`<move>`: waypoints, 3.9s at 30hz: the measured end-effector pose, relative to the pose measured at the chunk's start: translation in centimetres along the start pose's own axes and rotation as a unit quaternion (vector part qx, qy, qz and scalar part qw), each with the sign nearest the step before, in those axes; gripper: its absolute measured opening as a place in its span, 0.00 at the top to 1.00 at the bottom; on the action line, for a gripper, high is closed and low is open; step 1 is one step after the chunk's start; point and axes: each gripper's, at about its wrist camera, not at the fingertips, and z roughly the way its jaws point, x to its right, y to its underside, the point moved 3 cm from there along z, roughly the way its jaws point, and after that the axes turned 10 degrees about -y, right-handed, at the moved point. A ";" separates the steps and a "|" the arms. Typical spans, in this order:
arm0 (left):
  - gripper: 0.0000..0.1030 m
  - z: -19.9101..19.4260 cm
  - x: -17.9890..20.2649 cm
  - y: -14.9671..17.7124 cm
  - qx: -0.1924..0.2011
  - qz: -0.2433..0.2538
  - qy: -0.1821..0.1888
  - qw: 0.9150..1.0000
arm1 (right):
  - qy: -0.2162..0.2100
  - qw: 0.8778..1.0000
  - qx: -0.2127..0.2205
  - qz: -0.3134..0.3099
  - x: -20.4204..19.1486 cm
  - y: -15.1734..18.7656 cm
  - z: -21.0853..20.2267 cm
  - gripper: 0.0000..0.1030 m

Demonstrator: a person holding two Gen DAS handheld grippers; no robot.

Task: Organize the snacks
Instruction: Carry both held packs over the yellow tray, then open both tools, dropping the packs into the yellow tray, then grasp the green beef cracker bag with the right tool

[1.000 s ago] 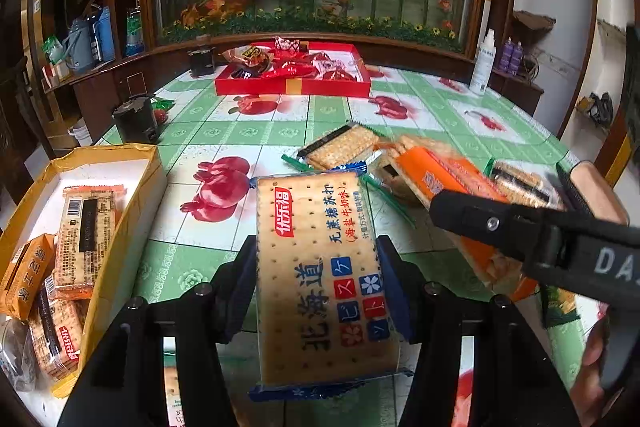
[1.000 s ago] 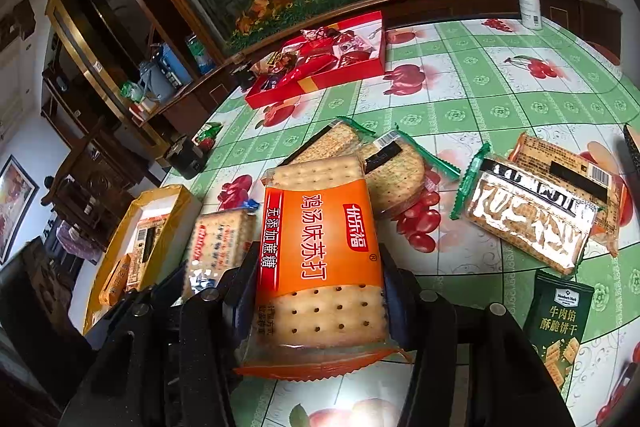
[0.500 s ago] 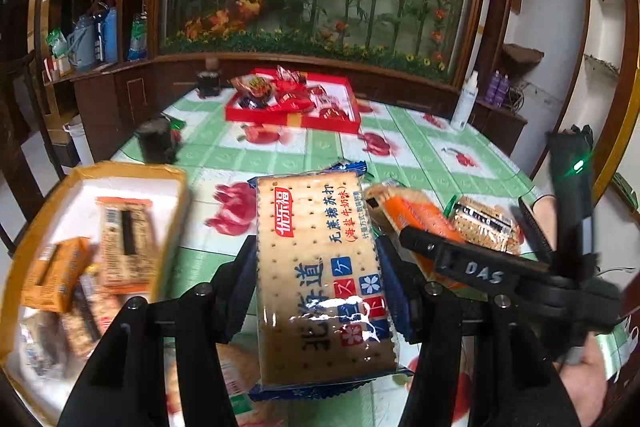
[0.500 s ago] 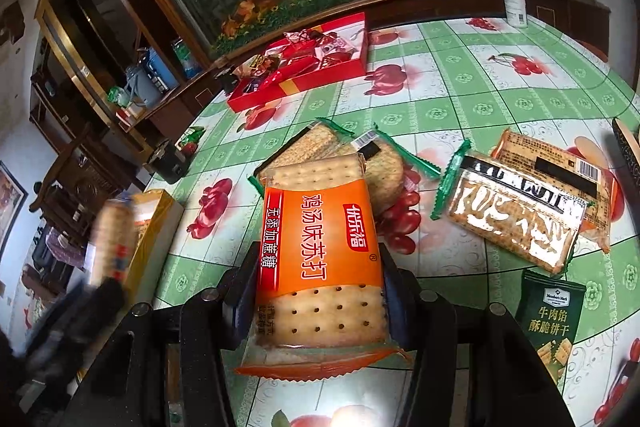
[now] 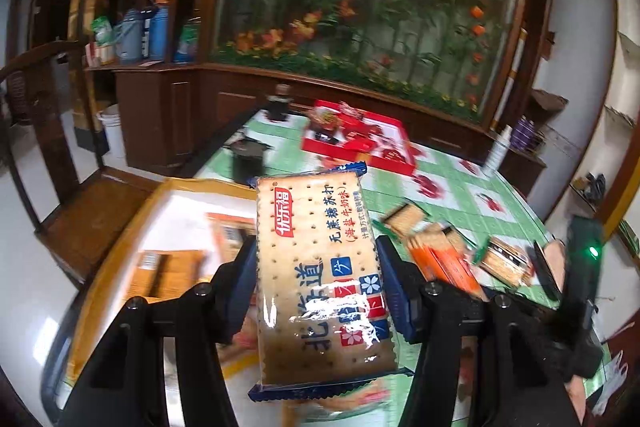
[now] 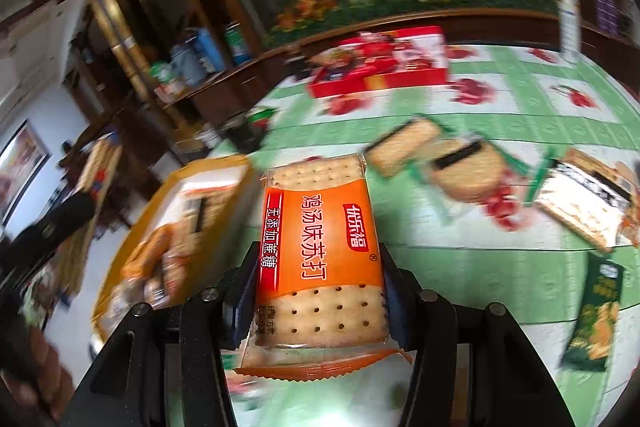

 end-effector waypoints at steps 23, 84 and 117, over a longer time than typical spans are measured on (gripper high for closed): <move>0.45 9.6 -11.5 -2.2 -0.106 -0.019 -0.050 0.993 | -0.098 0.980 -0.120 -0.125 -15.4 5.1 8.9 0.44; 0.27 3.9 10.0 7.2 -0.113 0.139 0.081 0.980 | 0.223 0.965 0.008 0.139 16.7 2.8 -9.5 0.30; 0.27 14.2 17.6 -2.9 -0.153 0.233 0.058 0.959 | 0.021 0.998 0.030 0.045 12.8 -1.7 -4.7 0.52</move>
